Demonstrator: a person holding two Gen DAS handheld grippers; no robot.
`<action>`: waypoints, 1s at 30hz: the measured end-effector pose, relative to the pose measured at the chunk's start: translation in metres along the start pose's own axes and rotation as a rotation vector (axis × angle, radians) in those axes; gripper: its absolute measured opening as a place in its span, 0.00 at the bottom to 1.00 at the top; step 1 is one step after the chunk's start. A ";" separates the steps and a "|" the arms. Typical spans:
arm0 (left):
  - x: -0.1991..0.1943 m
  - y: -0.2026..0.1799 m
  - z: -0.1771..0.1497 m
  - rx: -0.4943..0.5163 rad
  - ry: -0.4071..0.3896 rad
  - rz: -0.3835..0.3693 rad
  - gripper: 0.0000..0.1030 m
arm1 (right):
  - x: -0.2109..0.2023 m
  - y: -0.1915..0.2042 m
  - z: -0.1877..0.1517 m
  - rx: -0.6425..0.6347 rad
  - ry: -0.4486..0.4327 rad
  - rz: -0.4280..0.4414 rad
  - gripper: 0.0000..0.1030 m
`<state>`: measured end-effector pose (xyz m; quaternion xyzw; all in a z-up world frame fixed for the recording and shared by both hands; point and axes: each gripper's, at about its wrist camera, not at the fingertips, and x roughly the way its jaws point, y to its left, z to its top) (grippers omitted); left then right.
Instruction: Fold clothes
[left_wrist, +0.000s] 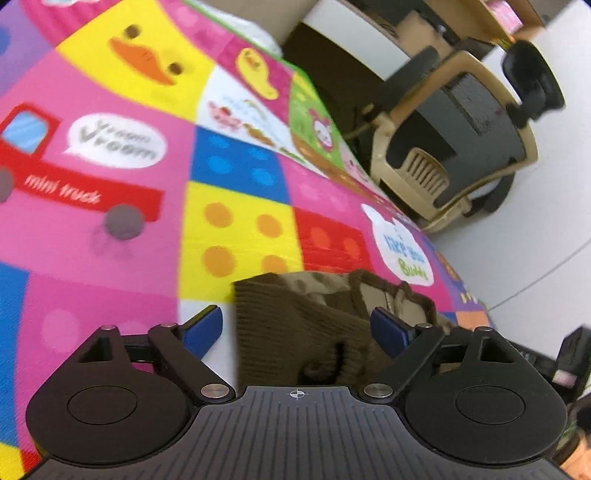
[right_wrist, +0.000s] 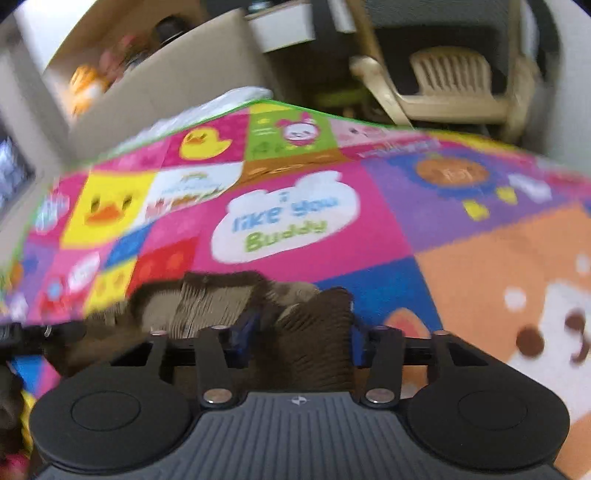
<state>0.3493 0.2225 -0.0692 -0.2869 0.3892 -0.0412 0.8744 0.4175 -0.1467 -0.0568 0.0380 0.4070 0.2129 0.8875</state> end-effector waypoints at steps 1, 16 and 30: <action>0.003 -0.004 -0.001 0.020 0.003 0.004 0.61 | -0.001 0.009 -0.001 -0.054 -0.006 -0.026 0.14; -0.160 -0.043 -0.087 0.366 -0.160 -0.128 0.11 | -0.232 0.016 -0.131 -0.198 -0.220 0.102 0.11; -0.241 0.020 -0.189 0.344 -0.056 -0.206 0.81 | -0.273 -0.020 -0.210 -0.111 -0.217 0.078 0.63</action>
